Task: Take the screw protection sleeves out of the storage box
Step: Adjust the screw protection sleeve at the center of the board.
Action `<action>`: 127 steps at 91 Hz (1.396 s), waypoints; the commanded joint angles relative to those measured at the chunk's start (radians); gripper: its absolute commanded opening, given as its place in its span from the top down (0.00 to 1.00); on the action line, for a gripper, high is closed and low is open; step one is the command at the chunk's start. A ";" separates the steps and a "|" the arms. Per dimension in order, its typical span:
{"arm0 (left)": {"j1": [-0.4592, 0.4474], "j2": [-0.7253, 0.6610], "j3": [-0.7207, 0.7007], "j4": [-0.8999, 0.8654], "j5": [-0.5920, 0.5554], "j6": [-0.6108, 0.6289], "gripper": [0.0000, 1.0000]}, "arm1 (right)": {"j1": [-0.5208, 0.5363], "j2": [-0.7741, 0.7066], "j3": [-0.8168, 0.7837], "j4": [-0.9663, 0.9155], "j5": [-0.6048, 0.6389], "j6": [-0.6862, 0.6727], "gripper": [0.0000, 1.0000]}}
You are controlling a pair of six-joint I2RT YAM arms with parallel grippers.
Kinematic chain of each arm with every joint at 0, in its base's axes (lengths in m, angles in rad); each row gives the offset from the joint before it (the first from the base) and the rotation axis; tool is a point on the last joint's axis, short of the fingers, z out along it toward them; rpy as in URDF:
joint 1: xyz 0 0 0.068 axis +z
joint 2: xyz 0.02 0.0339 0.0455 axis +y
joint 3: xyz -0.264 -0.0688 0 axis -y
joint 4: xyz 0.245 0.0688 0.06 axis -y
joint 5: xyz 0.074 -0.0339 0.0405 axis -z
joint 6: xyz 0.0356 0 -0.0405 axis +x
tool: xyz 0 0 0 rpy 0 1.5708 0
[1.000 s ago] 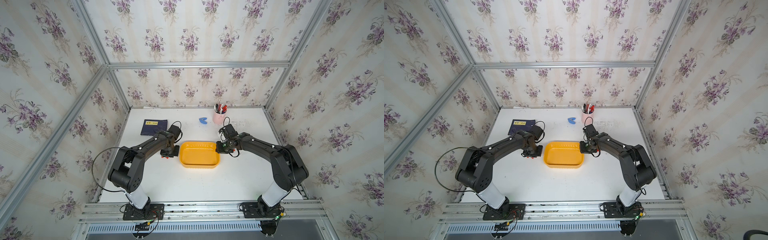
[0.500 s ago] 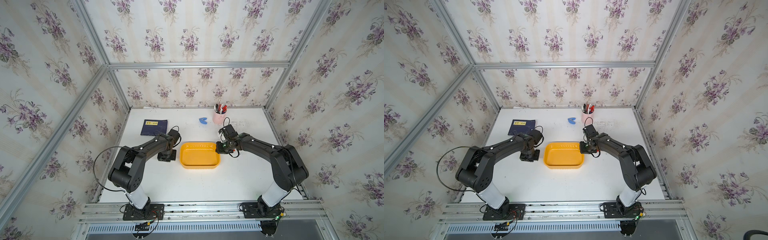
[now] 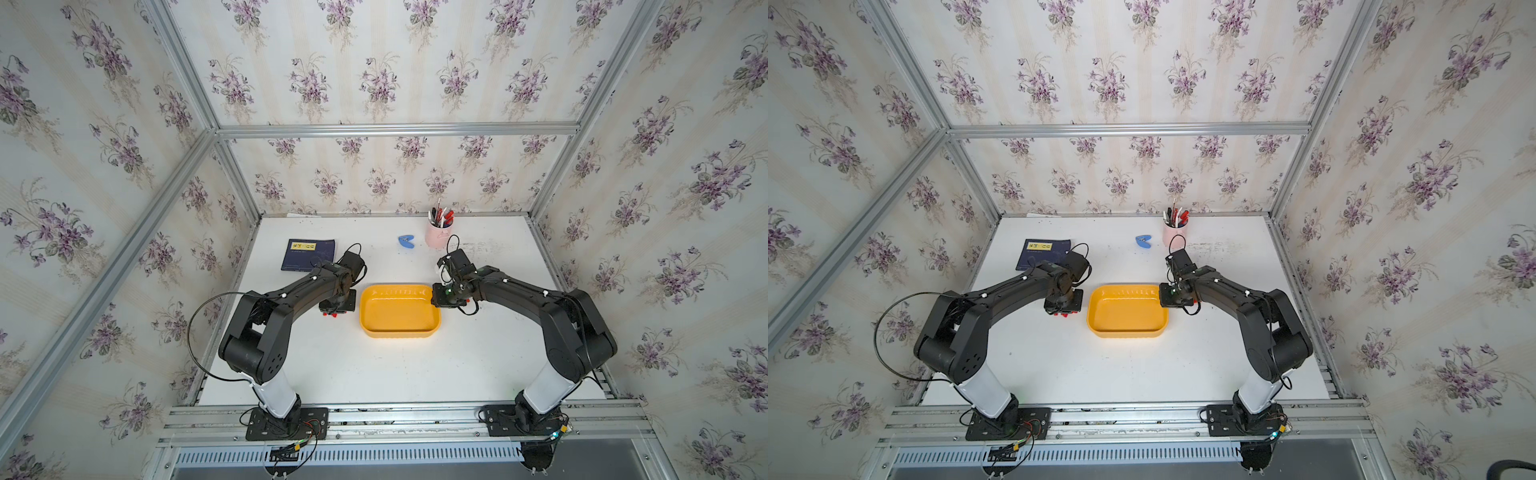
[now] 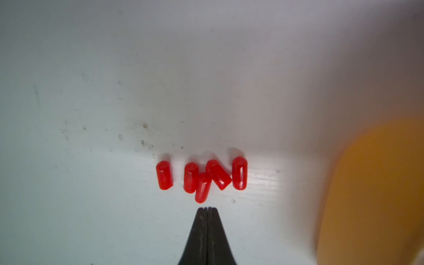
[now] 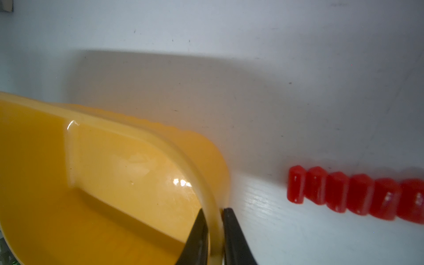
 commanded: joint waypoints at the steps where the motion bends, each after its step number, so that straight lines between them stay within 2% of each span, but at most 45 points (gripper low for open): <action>1: 0.005 0.028 0.041 -0.004 -0.045 -0.005 0.96 | 0.001 0.004 -0.004 -0.008 -0.001 -0.015 0.83; 27: 0.008 0.120 0.093 0.037 -0.035 0.014 0.96 | 0.001 0.004 -0.008 -0.010 0.002 -0.018 0.84; 59: 0.009 0.164 0.081 0.059 -0.005 0.027 0.95 | 0.001 0.006 0.000 -0.016 0.006 -0.022 0.84; 127: -0.001 0.116 0.009 0.049 0.023 0.022 0.93 | 0.001 0.011 0.001 -0.016 0.005 -0.023 0.84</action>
